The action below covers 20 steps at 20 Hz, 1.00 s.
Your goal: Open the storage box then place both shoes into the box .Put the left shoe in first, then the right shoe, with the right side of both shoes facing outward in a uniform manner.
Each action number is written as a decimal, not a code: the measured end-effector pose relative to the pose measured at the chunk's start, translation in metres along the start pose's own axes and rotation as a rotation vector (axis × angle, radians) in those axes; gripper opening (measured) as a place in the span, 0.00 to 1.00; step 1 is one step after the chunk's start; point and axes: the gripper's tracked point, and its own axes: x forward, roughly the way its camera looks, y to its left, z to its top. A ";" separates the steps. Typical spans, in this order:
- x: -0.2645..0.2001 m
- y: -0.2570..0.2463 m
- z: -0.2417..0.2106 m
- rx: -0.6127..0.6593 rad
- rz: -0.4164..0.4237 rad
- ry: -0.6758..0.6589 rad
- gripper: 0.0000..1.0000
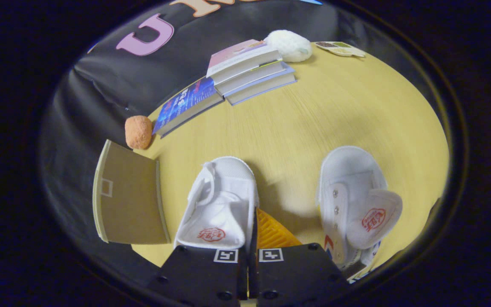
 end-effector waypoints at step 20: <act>-0.089 0.283 0.052 0.139 0.397 -0.102 0.04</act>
